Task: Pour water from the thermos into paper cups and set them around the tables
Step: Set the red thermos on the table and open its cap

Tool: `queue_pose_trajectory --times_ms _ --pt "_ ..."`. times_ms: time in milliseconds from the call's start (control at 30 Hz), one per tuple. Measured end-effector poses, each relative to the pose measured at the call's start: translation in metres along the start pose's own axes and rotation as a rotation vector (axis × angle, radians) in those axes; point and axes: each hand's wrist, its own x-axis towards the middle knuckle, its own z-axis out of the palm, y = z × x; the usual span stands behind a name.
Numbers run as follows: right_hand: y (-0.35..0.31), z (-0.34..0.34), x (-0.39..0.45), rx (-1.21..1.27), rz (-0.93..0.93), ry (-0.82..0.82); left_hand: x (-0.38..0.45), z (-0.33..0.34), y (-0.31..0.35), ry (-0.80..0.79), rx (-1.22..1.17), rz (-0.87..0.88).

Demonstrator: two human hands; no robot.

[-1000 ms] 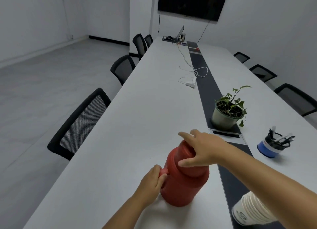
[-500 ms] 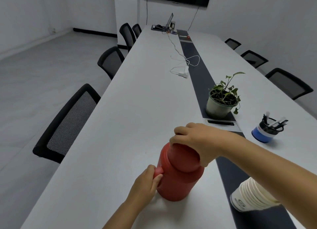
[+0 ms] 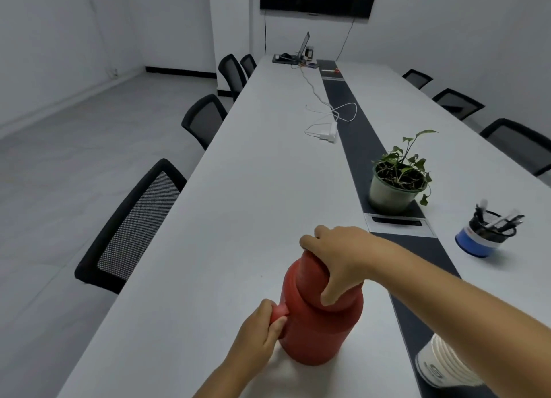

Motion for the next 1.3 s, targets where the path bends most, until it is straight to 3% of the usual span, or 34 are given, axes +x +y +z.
queue_pose_trajectory --times_ms 100,200,467,533,667,767,1300 --pt "0.027 -0.024 -0.018 0.047 -0.163 0.101 0.002 -0.001 0.001 0.008 0.000 0.003" --pt "0.065 -0.038 -0.046 0.273 -0.144 0.291 0.003 0.001 0.001 0.042 0.034 -0.012" --pt "0.065 0.110 -0.051 1.430 0.294 1.002 -0.019 0.010 -0.005 0.286 0.092 -0.096" --pt "0.052 0.150 -0.035 1.604 0.432 1.112 -0.020 0.003 -0.008 0.304 0.098 -0.120" --pt "0.036 0.222 -0.001 1.663 0.676 1.095 -0.022 -0.008 -0.013 0.287 0.108 -0.132" --pt "0.031 0.264 0.017 1.655 0.759 0.990 -0.025 -0.011 -0.019 0.272 0.086 -0.111" --pt "0.018 0.311 0.038 1.410 0.830 0.923 -0.036 -0.004 -0.033 0.371 0.085 -0.035"
